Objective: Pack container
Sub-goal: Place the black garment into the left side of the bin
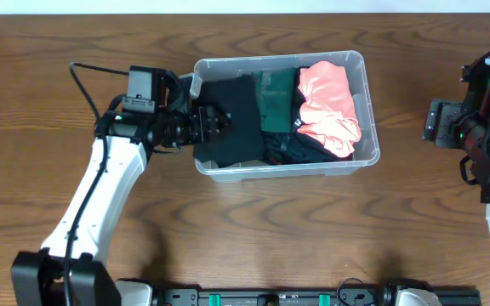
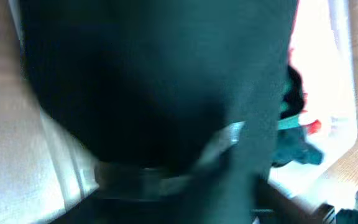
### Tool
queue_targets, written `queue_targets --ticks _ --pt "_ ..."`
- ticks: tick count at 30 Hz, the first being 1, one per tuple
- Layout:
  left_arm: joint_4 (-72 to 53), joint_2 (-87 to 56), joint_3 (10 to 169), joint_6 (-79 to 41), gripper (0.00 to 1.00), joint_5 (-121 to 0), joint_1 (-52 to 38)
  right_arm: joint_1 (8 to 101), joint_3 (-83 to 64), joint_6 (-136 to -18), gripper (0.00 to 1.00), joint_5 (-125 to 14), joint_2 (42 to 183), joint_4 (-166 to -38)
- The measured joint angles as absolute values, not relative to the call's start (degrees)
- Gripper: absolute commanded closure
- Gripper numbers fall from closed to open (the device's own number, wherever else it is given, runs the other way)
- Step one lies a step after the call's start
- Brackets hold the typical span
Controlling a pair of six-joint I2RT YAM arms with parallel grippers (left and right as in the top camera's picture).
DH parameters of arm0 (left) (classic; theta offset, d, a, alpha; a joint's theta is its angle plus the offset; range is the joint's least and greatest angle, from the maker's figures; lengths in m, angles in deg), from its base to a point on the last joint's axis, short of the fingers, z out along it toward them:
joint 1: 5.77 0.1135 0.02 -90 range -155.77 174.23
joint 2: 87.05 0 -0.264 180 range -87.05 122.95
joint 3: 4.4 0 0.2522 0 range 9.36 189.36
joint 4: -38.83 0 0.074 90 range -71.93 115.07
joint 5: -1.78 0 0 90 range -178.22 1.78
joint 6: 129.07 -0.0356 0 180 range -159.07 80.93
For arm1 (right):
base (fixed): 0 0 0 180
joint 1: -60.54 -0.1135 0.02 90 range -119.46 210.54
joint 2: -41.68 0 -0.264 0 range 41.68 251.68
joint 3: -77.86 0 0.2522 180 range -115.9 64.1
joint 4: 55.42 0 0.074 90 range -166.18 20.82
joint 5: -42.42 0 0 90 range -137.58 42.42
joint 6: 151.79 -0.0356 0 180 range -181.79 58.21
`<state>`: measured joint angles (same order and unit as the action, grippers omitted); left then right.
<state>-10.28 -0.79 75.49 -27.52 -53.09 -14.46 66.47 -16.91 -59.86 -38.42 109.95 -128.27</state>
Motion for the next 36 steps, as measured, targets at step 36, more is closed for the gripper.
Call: queue_targets --ticks 36 --pt "-10.3 23.6 93.3 -28.5 0.02 -65.9 -27.4 66.5 -16.9 -59.9 0.14 -38.6 110.0 -128.3"
